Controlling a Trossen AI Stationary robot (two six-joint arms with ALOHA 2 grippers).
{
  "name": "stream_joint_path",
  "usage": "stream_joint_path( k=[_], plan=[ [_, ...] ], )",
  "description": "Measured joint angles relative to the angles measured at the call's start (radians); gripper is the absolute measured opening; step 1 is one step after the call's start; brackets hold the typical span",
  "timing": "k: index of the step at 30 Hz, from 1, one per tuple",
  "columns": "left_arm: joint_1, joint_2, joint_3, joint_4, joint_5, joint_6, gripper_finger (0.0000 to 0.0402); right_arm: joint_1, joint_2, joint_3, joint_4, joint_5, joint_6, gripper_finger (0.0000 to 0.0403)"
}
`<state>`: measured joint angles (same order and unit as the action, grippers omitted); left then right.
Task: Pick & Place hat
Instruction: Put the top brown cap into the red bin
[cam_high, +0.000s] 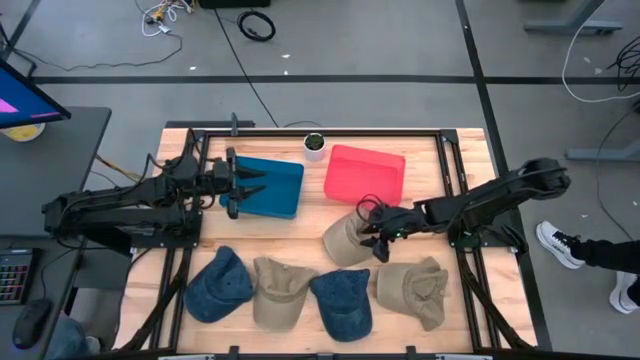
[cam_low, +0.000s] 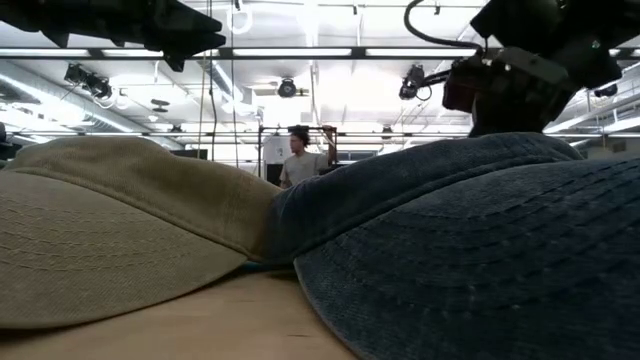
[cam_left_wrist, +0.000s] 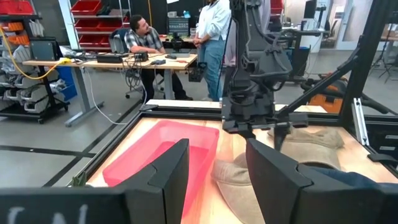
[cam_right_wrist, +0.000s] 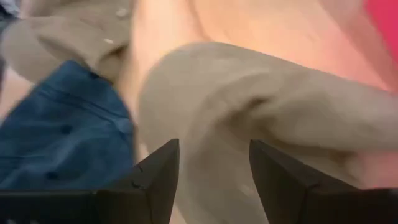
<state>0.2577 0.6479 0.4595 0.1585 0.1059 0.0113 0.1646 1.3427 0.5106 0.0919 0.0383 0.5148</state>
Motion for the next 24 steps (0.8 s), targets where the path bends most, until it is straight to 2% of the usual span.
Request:
stream_joint_path(
  k=[3,8,11,15,20,24],
  plan=[
    [0.000,0.000,0.000,0.000,0.000,-0.001,0.0165,0.005,0.040,0.002,0.040,-0.004,-0.049,0.0199],
    [0.000,0.000,0.000,0.000,0.000,-0.001,0.0165,0.007,0.116,0.002,0.040,0.088,-0.086,0.0199],
    [0.000,0.000,0.000,-0.005,0.000,-0.001,0.0165,0.007,0.142,0.002,0.060,0.092,-0.088,0.0188],
    [0.000,0.000,0.000,-0.006,0.000,-0.001,0.0165,0.004,0.137,0.002,0.087,0.090,-0.066,0.0134],
    [0.000,0.000,0.000,-0.008,0.000,-0.001,0.0165,-0.017,0.086,0.012,0.086,0.002,-0.049,0.0018],
    [0.000,0.000,0.000,-0.017,0.000,-0.002,0.0165,-0.024,0.015,0.062,0.087,0.014,-0.034,0.0019]
  ],
)
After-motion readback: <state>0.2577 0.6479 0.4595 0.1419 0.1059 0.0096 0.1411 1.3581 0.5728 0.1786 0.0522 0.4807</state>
